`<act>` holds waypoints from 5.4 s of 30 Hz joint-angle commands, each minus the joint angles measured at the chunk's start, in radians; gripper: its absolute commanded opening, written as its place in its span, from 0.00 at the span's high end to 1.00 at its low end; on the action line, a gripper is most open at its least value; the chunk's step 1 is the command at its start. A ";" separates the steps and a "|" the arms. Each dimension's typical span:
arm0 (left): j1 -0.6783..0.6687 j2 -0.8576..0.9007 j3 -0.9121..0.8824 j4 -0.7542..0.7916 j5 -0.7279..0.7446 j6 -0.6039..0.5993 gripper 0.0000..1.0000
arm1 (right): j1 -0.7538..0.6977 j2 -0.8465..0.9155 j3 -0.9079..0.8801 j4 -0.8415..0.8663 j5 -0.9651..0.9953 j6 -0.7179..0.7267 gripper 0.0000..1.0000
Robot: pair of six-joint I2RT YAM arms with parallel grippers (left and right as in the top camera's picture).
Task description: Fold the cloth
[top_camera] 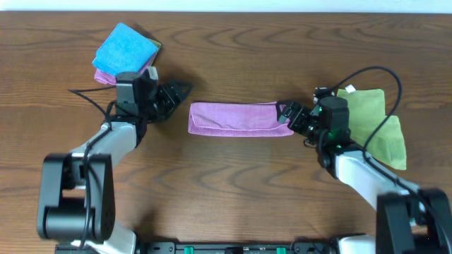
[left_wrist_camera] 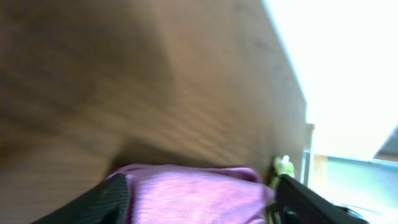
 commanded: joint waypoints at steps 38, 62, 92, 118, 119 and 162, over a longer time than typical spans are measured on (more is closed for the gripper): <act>-0.204 0.147 0.039 -0.217 -0.319 0.067 0.94 | 0.104 0.256 0.008 0.099 -0.010 0.185 0.15; -0.171 0.147 0.065 -0.257 -0.287 0.093 0.94 | 0.233 0.119 0.100 0.224 -0.019 0.100 0.99; -0.088 -0.050 0.069 -0.411 -0.249 0.154 0.91 | 0.541 0.434 0.465 0.027 0.035 -0.060 0.69; 0.045 -0.304 0.069 -0.717 -0.151 0.177 0.05 | 0.405 0.093 0.504 -0.315 0.002 -0.143 0.05; 0.044 -0.301 0.069 -0.737 -0.152 0.167 0.05 | 0.383 0.060 0.504 -0.362 -0.014 -0.143 0.01; -0.149 0.185 0.108 -0.091 -0.047 -0.152 0.94 | 0.178 -0.840 0.054 -1.176 -0.010 -0.190 0.01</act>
